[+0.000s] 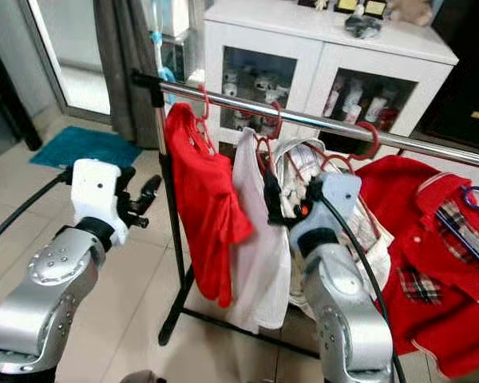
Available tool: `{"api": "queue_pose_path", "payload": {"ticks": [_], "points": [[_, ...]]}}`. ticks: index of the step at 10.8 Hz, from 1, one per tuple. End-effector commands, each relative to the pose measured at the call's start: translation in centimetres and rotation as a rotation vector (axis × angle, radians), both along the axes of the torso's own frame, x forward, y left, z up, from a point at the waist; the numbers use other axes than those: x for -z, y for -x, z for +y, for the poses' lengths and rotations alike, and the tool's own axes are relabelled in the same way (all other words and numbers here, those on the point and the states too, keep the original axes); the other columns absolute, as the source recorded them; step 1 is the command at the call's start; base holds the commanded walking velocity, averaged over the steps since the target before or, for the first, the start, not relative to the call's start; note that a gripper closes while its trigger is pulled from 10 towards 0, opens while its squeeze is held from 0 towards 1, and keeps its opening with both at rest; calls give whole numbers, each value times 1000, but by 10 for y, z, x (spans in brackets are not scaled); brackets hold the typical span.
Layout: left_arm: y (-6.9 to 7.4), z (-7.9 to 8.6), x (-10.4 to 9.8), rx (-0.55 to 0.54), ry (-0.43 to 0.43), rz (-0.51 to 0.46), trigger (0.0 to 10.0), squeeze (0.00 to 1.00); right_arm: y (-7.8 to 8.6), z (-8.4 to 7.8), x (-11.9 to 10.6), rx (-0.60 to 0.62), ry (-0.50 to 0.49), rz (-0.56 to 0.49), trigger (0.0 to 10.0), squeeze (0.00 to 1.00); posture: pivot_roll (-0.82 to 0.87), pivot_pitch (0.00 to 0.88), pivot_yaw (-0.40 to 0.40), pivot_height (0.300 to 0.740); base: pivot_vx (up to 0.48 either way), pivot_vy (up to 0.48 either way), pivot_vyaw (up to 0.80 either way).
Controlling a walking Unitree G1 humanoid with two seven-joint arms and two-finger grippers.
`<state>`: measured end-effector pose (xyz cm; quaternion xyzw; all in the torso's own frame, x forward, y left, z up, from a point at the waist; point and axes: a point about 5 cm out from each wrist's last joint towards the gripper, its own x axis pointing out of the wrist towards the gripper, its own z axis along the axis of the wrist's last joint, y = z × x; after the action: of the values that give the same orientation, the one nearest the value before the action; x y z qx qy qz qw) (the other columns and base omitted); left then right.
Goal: Hang hanger
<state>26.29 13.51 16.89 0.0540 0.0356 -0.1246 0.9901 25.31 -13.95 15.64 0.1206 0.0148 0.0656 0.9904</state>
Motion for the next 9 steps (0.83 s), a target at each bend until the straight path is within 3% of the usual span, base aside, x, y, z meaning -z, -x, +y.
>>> {"api": "queue_pose_path", "payload": {"ticks": [1, 3, 5, 6, 9], "points": [[-3, -6, -2, 31, -10, -7, 10000, 1000, -1, -1, -1, -7, -20, -25, 10000, 1000, 63, 20, -42, 740, 0, 0, 0], [-4, -9, -3, 77, -59, -25, 10000, 1000, -16, 5, -7, -25, -105, 40, 10000, 1000, 60, 23, -40, 740, 0, 0, 0], [-1, -10, -2, 140, -71, -14, 10000, 1000, -28, 5, -3, -27, 117, 114, 10000, 1000, 67, 27, -45, 740, 0, 0, 0], [5, -12, -1, 231, -86, 0, 10000, 1000, -40, 4, -6, -38, 167, 136, 10000, 0, 70, 31, -48, 740, 0, 0, 0], [21, -11, 2, 464, -186, 33, 10000, 1000, -64, 3, -18, -66, 207, 161, 10000, 0, 72, 36, -49, 740, 0, 0, 0]]}}
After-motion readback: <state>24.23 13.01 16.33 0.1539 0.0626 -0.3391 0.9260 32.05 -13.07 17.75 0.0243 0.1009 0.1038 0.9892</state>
